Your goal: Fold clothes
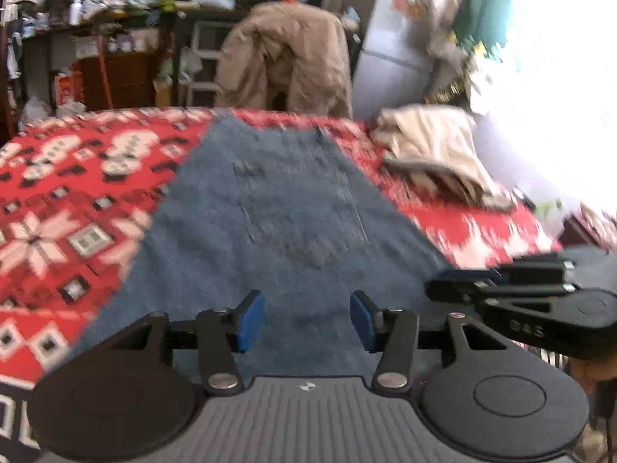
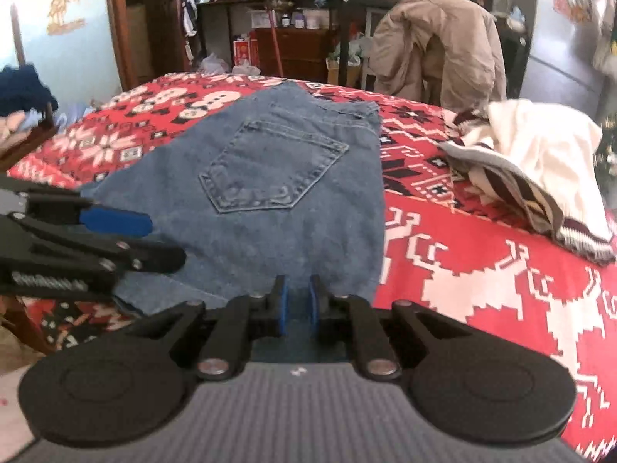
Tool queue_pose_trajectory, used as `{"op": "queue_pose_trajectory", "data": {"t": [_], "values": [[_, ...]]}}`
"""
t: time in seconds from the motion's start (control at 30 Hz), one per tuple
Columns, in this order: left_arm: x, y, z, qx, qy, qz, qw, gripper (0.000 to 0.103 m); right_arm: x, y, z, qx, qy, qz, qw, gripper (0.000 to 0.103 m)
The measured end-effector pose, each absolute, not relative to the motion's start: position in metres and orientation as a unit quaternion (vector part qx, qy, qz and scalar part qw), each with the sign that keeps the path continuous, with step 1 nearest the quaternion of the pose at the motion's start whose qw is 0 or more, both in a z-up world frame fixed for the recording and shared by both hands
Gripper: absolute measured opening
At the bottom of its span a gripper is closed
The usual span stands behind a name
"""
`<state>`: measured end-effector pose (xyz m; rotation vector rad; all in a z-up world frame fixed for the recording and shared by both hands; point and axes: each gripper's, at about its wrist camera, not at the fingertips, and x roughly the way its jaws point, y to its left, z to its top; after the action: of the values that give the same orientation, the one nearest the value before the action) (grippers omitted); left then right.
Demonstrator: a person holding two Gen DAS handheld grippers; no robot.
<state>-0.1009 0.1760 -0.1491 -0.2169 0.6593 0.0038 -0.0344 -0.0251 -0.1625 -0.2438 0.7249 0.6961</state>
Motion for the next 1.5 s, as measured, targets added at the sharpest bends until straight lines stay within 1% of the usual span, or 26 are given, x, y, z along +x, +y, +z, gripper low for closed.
{"op": "queue_pose_trajectory", "data": {"t": [0.07, 0.2, 0.33, 0.43, 0.53, 0.57, 0.63, 0.73, 0.9, 1.0, 1.03, 1.17, 1.27, 1.37, 1.43, 1.47, 1.5], "values": [[-0.092, 0.185, -0.142, -0.108, 0.311, 0.01, 0.944, 0.049, -0.031, -0.029, -0.155, -0.095, 0.337, 0.331, 0.876, 0.013], [-0.053, 0.206, -0.137, -0.118, 0.311, 0.022, 0.943, 0.047, -0.007, -0.018, -0.147, -0.062, 0.338, 0.33, 0.879, 0.013], [-0.021, 0.227, -0.148, -0.156, 0.327, 0.033, 0.932, 0.046, 0.023, 0.002, -0.15, -0.065, 0.34, 0.317, 0.883, 0.013], [-0.018, 0.235, -0.161, -0.171, 0.345, 0.03, 0.922, 0.045, 0.041, 0.01, -0.16, -0.062, 0.356, 0.307, 0.88, 0.013], [-0.029, 0.235, -0.164, -0.158, 0.343, 0.031, 0.926, 0.034, 0.044, 0.007, -0.171, -0.06, 0.363, 0.31, 0.877, 0.008], [-0.033, 0.235, -0.165, -0.154, 0.342, 0.031, 0.927, 0.03, 0.04, 0.005, -0.172, -0.07, 0.358, 0.312, 0.877, 0.008], [-0.043, 0.236, -0.167, -0.149, 0.347, 0.033, 0.925, 0.025, 0.033, 0.002, -0.174, -0.088, 0.349, 0.313, 0.879, 0.008], [-0.06, 0.233, -0.165, -0.122, 0.353, 0.04, 0.927, 0.025, 0.023, -0.008, -0.173, -0.095, 0.347, 0.316, 0.878, 0.008], [-0.081, 0.231, -0.16, -0.111, 0.357, 0.049, 0.926, 0.026, 0.011, -0.027, -0.168, -0.088, 0.357, 0.306, 0.878, 0.008], [-0.081, 0.229, -0.141, -0.104, 0.332, 0.045, 0.937, 0.031, 0.015, -0.033, -0.156, -0.06, 0.363, 0.31, 0.877, 0.01], [-0.074, 0.229, -0.136, -0.101, 0.328, 0.042, 0.938, 0.034, 0.017, -0.032, -0.151, -0.056, 0.357, 0.313, 0.878, 0.01], [-0.039, 0.232, -0.136, -0.108, 0.332, 0.038, 0.936, 0.033, 0.033, -0.017, -0.13, -0.042, 0.339, 0.33, 0.88, 0.01], [-0.01, 0.234, -0.142, -0.116, 0.339, 0.037, 0.933, 0.033, 0.054, 0.013, -0.118, -0.034, 0.327, 0.352, 0.877, 0.01], [0.018, 0.237, -0.147, -0.124, 0.347, 0.035, 0.929, 0.027, 0.075, 0.046, -0.12, -0.042, 0.323, 0.352, 0.877, 0.01], [0.037, 0.239, -0.15, -0.13, 0.351, 0.034, 0.927, 0.025, 0.089, 0.063, -0.127, -0.044, 0.329, 0.347, 0.877, 0.01], [0.047, 0.24, -0.152, -0.133, 0.354, 0.034, 0.925, 0.018, 0.097, 0.071, -0.132, -0.046, 0.332, 0.345, 0.877, 0.01], [0.057, 0.241, -0.154, -0.136, 0.356, 0.033, 0.924, 0.016, 0.102, 0.077, -0.138, -0.046, 0.336, 0.343, 0.876, 0.009]]}}
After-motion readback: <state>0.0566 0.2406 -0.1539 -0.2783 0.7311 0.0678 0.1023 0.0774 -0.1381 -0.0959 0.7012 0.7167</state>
